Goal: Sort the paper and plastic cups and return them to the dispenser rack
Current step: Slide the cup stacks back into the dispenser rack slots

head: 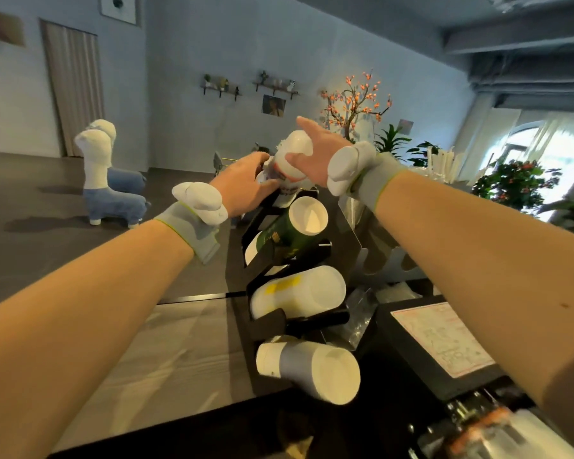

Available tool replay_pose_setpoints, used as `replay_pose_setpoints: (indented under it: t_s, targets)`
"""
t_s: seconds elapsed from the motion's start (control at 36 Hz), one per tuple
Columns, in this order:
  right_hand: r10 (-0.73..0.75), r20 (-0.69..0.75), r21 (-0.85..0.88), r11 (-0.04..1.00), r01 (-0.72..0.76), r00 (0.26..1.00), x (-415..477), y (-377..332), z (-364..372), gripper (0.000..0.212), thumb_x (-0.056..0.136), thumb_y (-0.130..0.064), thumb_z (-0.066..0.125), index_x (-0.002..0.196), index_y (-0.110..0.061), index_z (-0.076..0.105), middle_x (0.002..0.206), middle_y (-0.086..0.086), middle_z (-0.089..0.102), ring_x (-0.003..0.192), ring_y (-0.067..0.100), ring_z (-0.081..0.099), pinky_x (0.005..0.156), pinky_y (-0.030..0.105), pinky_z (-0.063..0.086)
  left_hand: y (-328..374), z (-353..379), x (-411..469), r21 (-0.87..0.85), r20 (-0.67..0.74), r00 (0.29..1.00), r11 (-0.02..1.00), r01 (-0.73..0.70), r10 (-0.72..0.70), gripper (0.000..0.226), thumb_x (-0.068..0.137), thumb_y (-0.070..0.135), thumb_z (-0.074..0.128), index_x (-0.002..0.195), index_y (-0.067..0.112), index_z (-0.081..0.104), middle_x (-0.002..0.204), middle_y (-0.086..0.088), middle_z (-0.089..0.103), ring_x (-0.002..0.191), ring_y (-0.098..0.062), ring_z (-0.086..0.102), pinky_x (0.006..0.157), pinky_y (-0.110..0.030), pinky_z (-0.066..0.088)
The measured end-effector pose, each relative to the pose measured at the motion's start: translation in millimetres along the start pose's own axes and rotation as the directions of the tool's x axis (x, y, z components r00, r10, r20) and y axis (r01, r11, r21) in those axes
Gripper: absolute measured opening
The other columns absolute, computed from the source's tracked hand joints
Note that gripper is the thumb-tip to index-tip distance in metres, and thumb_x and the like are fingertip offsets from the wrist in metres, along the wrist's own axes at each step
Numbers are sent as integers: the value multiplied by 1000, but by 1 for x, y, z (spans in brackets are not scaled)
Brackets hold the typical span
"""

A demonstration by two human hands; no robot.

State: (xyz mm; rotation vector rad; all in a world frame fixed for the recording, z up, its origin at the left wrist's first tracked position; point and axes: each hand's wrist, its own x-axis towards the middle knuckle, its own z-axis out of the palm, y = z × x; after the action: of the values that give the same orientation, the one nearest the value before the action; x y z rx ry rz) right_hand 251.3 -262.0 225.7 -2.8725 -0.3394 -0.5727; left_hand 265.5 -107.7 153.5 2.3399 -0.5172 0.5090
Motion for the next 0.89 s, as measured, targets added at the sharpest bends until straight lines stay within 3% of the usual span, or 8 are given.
replay_pose_setpoints:
  t_s: [0.14,0.22,0.47,0.58,0.75,0.89]
  targets:
    - [33,-193,22,999,-30,981,-34,-21,-12,56,95,-37,55,140,-9,40,143,11,43,125,32,49,92,34,40,3,-34,-43,-43,14,1000,999,-4,5,40,97,30,57,132,12,50,129,-5,58,116,-20,56,94,-27,43]
    - [3,-202,32,999,4,979,-53,-36,-14,49,93,-36,57,133,-10,47,134,8,49,117,27,52,85,31,38,4,-50,-70,-20,87,996,1000,-23,24,34,96,26,58,127,12,52,117,-1,59,105,-16,56,93,-29,45]
    - [-31,51,102,994,26,998,-182,-131,19,39,94,-36,57,125,-13,55,115,0,60,104,18,56,85,27,43,-29,-94,-213,87,365,931,996,0,-32,19,97,30,57,115,25,55,106,7,59,96,-12,58,89,-27,47]
    - [-24,181,184,983,-10,983,-234,-156,48,39,94,-35,60,125,-13,57,120,4,63,110,21,58,92,30,45,-44,-97,-265,102,475,876,994,36,-81,17,96,34,58,111,28,57,106,6,63,98,-14,61,92,-30,48]
    - [77,323,248,955,-162,943,-304,-176,100,36,94,-35,61,125,-16,58,119,1,61,109,19,58,82,22,38,-61,-85,-343,114,580,809,993,42,-101,18,95,36,58,110,26,63,107,5,66,101,-16,62,97,-35,49]
    - [131,496,315,894,-319,858,-367,-187,154,39,93,-33,63,128,-17,58,119,1,63,109,18,60,85,25,44,-76,-69,-403,180,710,673,977,112,-208,39,91,50,59,122,27,56,124,6,61,113,-15,57,104,-36,46]
